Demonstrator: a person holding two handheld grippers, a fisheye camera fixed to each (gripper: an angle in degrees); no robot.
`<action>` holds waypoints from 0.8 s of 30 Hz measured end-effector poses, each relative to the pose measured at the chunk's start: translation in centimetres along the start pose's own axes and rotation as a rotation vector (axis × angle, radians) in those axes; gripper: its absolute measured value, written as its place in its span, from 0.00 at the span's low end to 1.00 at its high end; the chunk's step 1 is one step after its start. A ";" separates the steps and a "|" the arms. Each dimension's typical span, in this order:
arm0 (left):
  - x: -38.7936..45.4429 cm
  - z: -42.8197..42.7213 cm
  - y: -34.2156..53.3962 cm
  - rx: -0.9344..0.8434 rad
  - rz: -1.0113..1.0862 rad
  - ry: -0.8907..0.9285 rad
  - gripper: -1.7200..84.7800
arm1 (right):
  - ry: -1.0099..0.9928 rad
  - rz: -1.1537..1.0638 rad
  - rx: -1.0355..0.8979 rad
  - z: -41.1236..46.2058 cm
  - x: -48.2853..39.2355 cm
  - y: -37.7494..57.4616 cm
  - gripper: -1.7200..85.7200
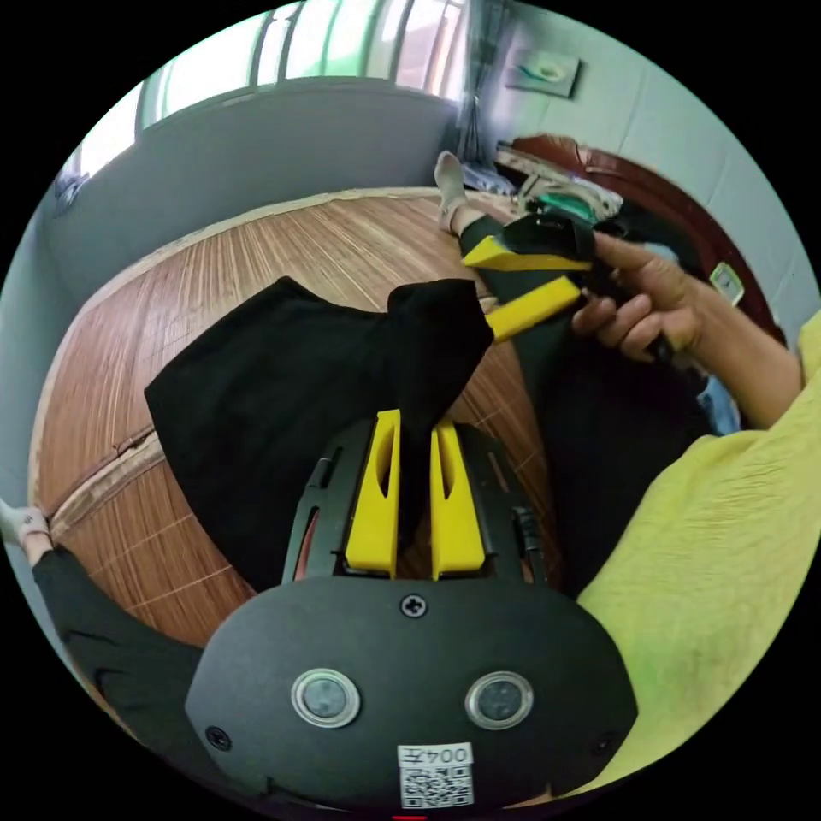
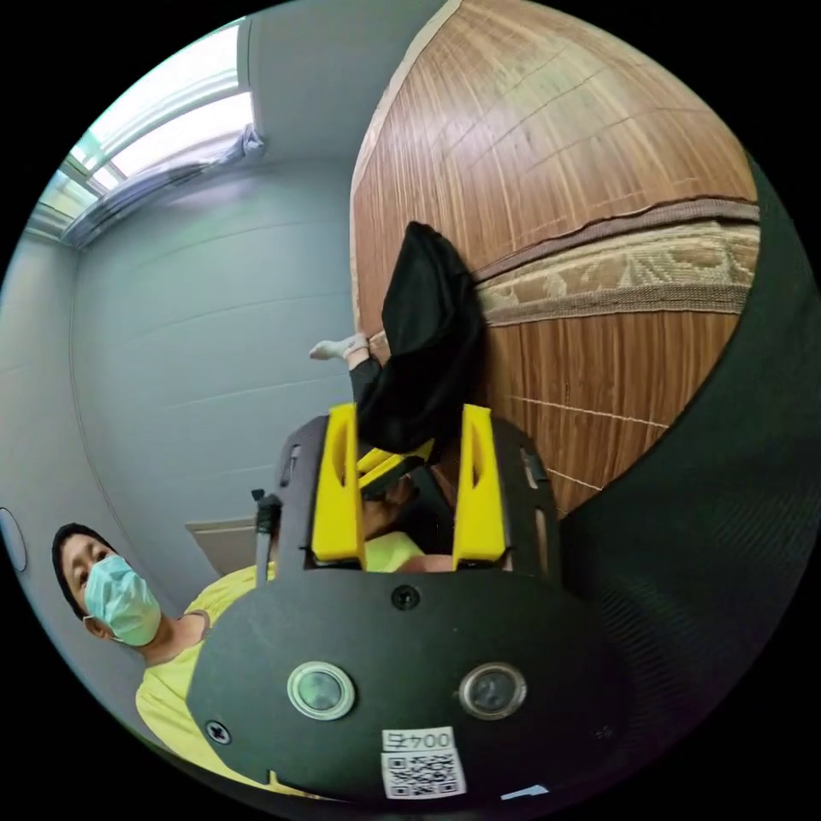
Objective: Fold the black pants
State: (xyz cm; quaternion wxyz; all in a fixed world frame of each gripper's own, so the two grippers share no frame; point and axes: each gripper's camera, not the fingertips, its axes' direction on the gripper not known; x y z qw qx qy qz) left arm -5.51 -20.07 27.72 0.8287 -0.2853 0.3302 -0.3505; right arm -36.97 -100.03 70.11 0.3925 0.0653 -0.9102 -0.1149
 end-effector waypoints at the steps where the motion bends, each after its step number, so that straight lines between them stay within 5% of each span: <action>1: -0.9 -0.8 0.6 0.026 -0.015 0.022 0.05 | -0.003 0.015 0.009 -0.4 0.8 -0.1 0.28; 9: -0.9 -1.8 2.9 -0.012 0.120 -0.090 0.05 | -0.130 0.080 -0.147 5.0 6.0 -0.9 0.33; 24: -7.3 -2.2 4.2 -0.029 0.204 0.006 0.09 | -0.084 -0.102 -0.164 9.7 12.3 2.5 0.15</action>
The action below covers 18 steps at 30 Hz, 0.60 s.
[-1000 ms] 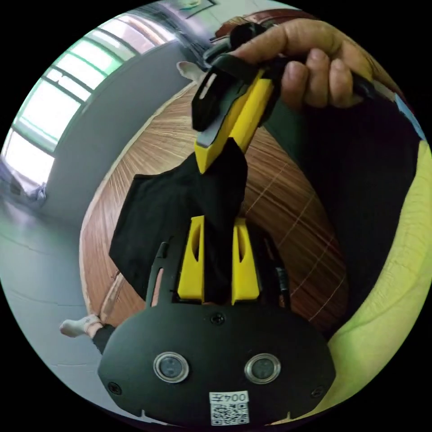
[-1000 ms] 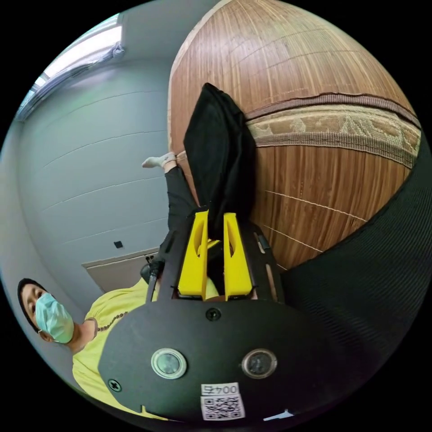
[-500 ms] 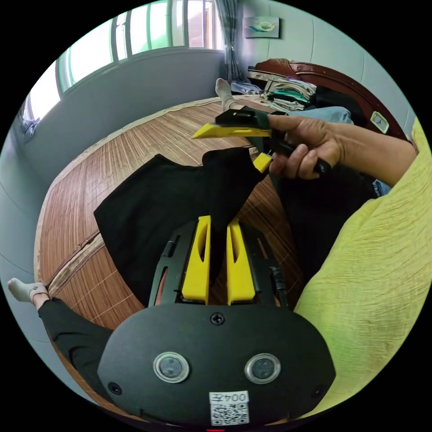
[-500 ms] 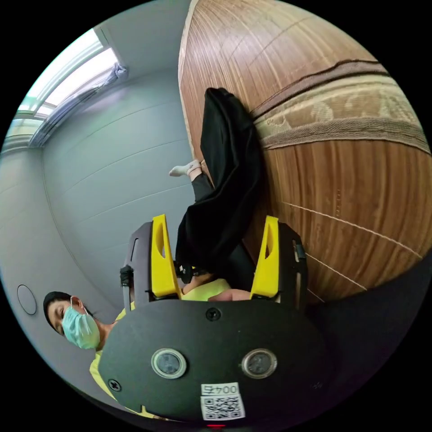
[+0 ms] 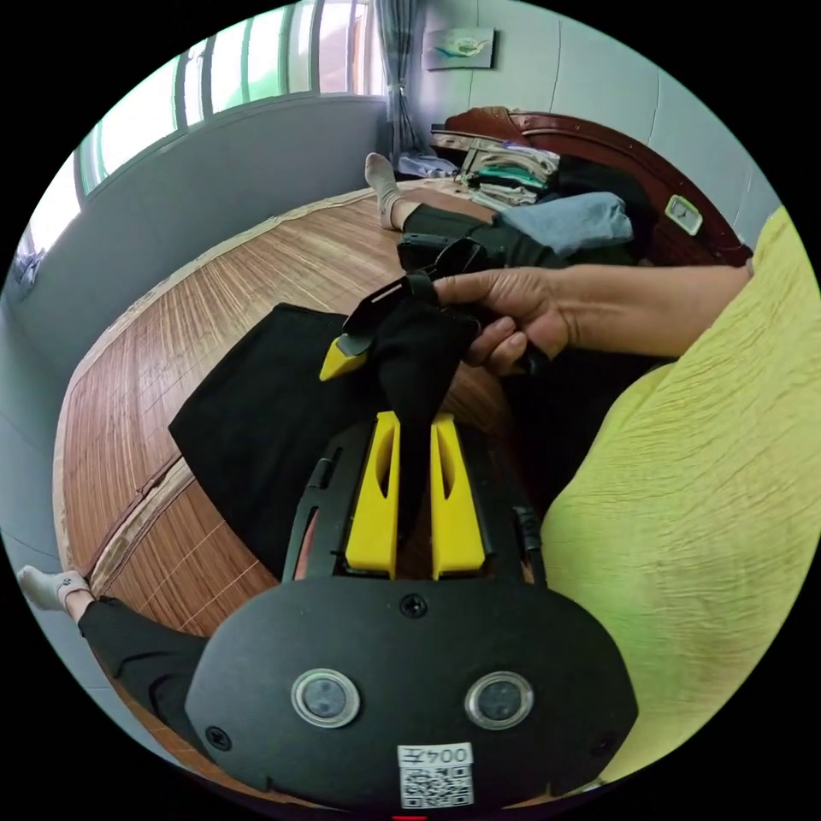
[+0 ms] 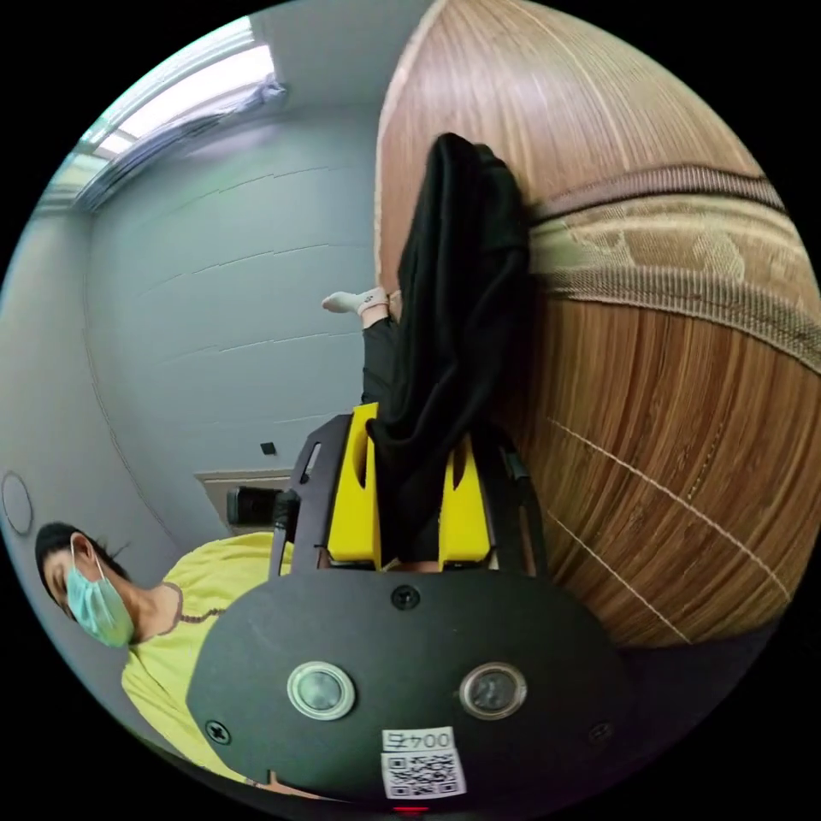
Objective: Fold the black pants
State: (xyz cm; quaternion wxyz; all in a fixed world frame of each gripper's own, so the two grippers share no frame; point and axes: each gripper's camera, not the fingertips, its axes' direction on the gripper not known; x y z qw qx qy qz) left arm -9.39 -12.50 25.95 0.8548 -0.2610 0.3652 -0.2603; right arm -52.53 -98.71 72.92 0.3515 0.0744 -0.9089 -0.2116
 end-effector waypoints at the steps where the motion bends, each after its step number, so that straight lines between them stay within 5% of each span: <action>1: -0.8 -0.5 -0.1 0.026 -0.008 0.035 0.09 | 0.007 -0.037 0.029 -0.3 -0.5 1.0 0.15; 11: -11.9 -5.6 -1.0 0.482 -0.056 0.770 0.11 | 0.039 -0.260 0.359 -8.3 -5.9 16.3 0.14; 15: -19.4 -5.0 1.5 0.572 -0.219 0.675 0.11 | 0.034 -0.253 0.586 -13.4 -6.5 25.4 0.14; 18: -25.0 -1.6 3.9 0.412 -0.336 0.512 0.11 | 0.069 -0.254 0.759 -17.1 -7.6 33.4 0.14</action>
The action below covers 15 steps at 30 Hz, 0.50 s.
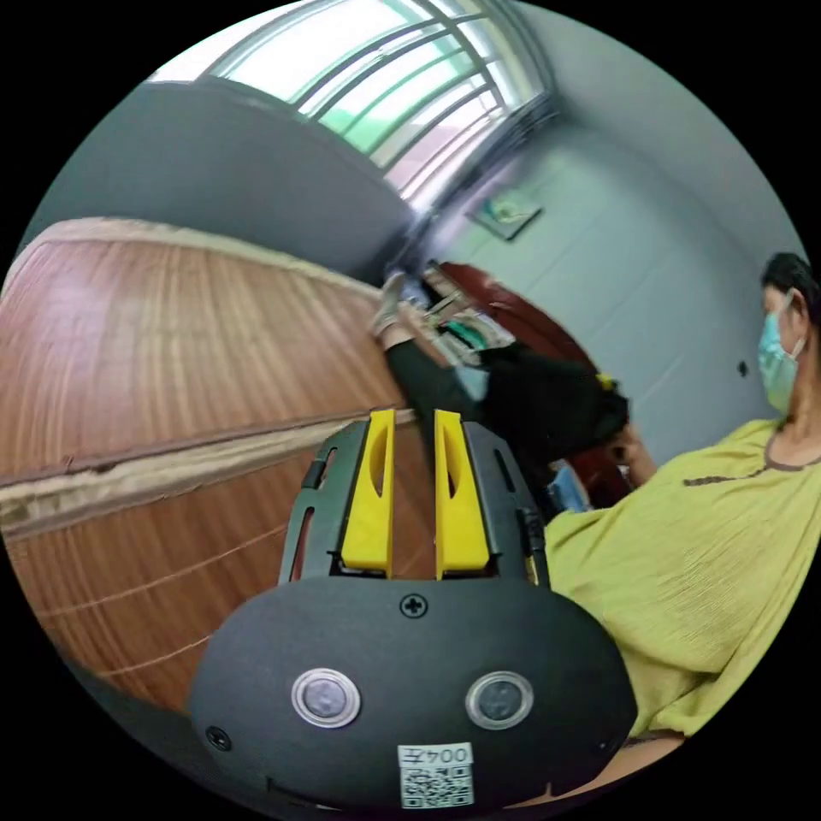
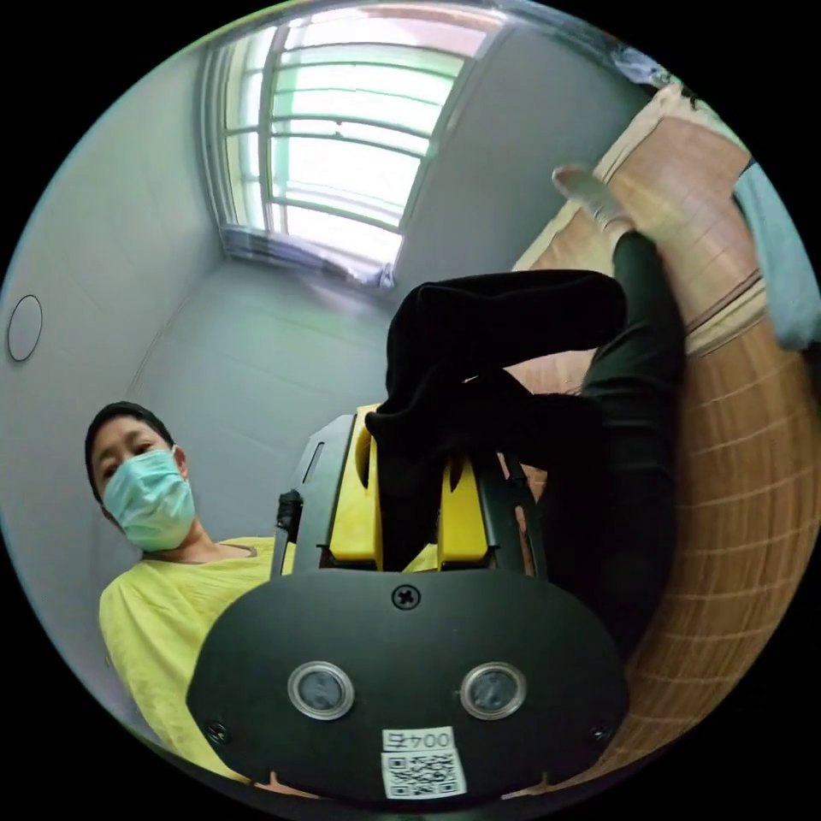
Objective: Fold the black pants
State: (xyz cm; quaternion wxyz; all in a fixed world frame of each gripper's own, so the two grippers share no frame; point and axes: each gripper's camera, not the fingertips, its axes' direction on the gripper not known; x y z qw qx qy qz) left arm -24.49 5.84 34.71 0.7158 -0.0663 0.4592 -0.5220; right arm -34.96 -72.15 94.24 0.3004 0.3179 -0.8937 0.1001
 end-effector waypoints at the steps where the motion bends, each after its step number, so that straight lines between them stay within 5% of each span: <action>1: -2.4 0.0 0.7 -0.050 -0.051 -0.071 0.11 | 0.035 -0.012 0.063 -3.1 -1.2 1.1 0.14; 8: -9.4 -0.2 3.2 -0.089 -0.224 -0.144 0.11 | 0.482 -0.072 0.358 -18.1 -8.6 6.1 0.14; 15: -11.5 0.8 2.6 -0.126 -0.260 -0.212 0.10 | 0.581 0.047 0.697 -31.2 -8.3 16.8 0.15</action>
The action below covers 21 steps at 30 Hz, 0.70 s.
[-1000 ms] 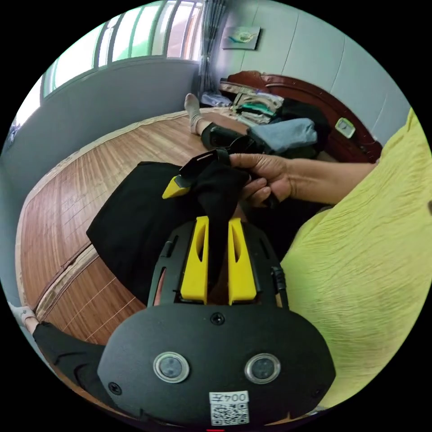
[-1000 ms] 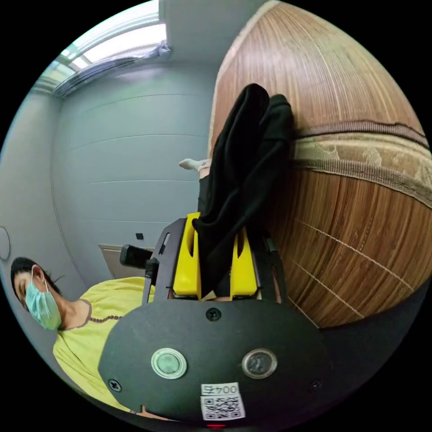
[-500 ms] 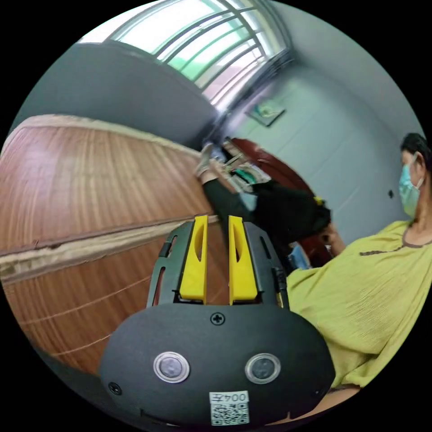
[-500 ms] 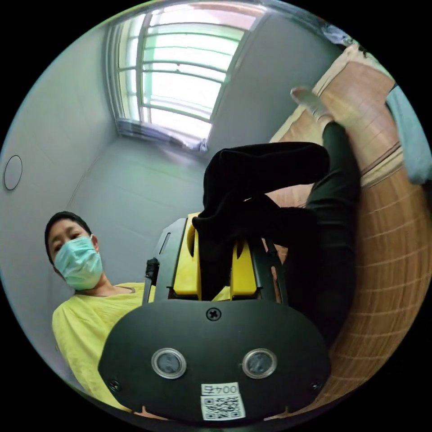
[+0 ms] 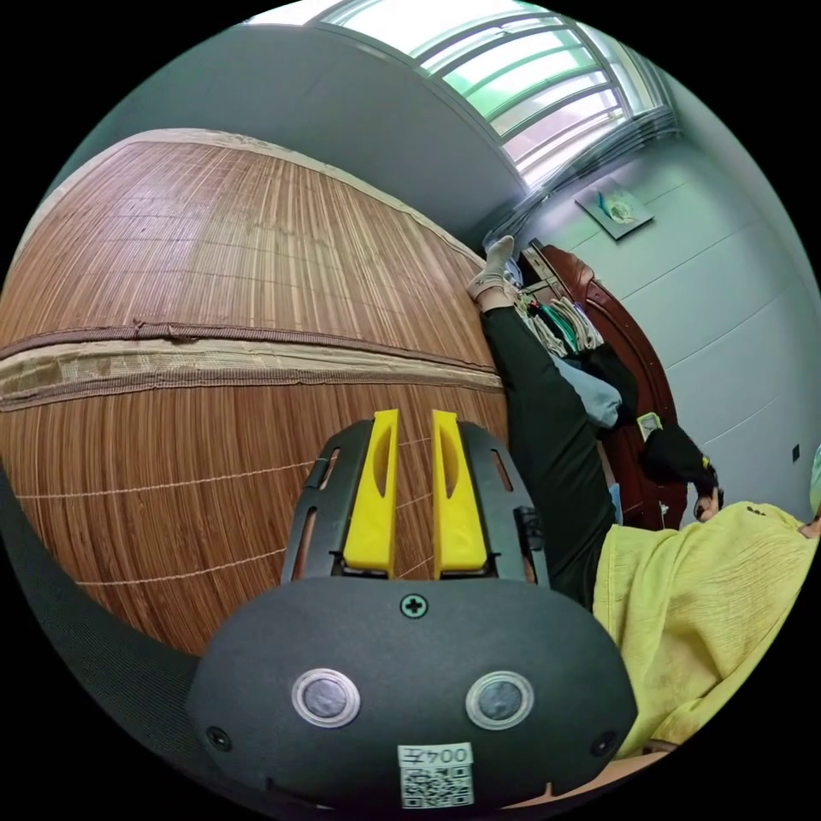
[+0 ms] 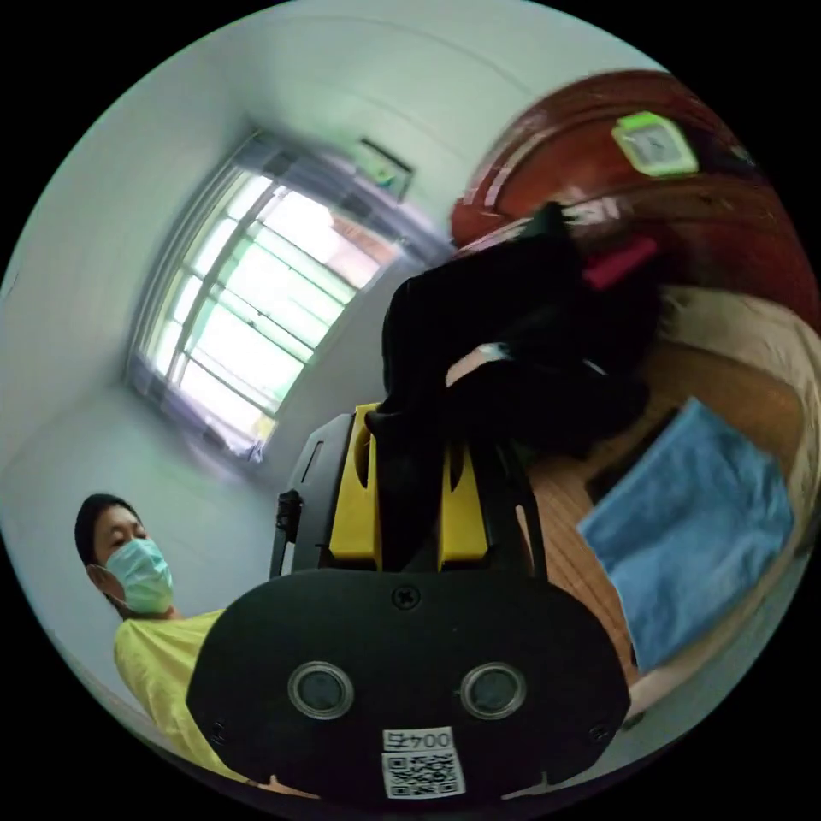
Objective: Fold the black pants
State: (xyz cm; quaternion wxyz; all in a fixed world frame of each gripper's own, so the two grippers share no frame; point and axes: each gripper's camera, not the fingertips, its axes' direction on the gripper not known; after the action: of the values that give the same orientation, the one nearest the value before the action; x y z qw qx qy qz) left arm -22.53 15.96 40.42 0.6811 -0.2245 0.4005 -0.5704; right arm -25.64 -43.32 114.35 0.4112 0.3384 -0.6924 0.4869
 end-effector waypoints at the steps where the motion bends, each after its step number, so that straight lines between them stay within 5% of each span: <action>1: -0.3 0.3 -0.2 -0.005 -0.008 -0.006 0.10 | 0.039 0.111 0.014 -1.8 3.9 1.5 0.15; 5: -0.7 1.3 -0.8 -0.033 -0.021 -0.024 0.09 | 0.150 0.711 0.008 -3.8 22.1 11.5 0.16; 8: -0.7 1.5 -1.4 -0.048 -0.017 -0.044 0.09 | 0.378 0.868 0.014 -3.2 26.7 16.9 0.16; 12: -1.2 1.4 -1.4 -0.025 -0.035 -0.050 0.08 | 0.427 0.780 0.025 -2.3 25.2 17.1 0.16; 16: -1.8 1.7 -1.4 0.002 -0.056 -0.047 0.06 | 0.887 0.611 -0.047 -2.0 19.8 14.5 0.14; 19: -1.9 1.7 -1.3 0.016 -0.044 -0.044 0.05 | 1.067 0.431 0.105 -1.9 14.3 14.1 0.07; 21: -2.1 1.7 -1.1 0.028 -0.045 -0.034 0.05 | 1.002 0.224 0.254 -0.8 10.1 14.5 0.04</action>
State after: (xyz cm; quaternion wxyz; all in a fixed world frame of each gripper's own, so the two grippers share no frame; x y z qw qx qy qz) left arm -21.92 17.43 42.89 0.6779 -0.2335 0.3757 -0.5872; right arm -42.43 -38.91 117.82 0.5931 0.0350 -0.3784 0.7098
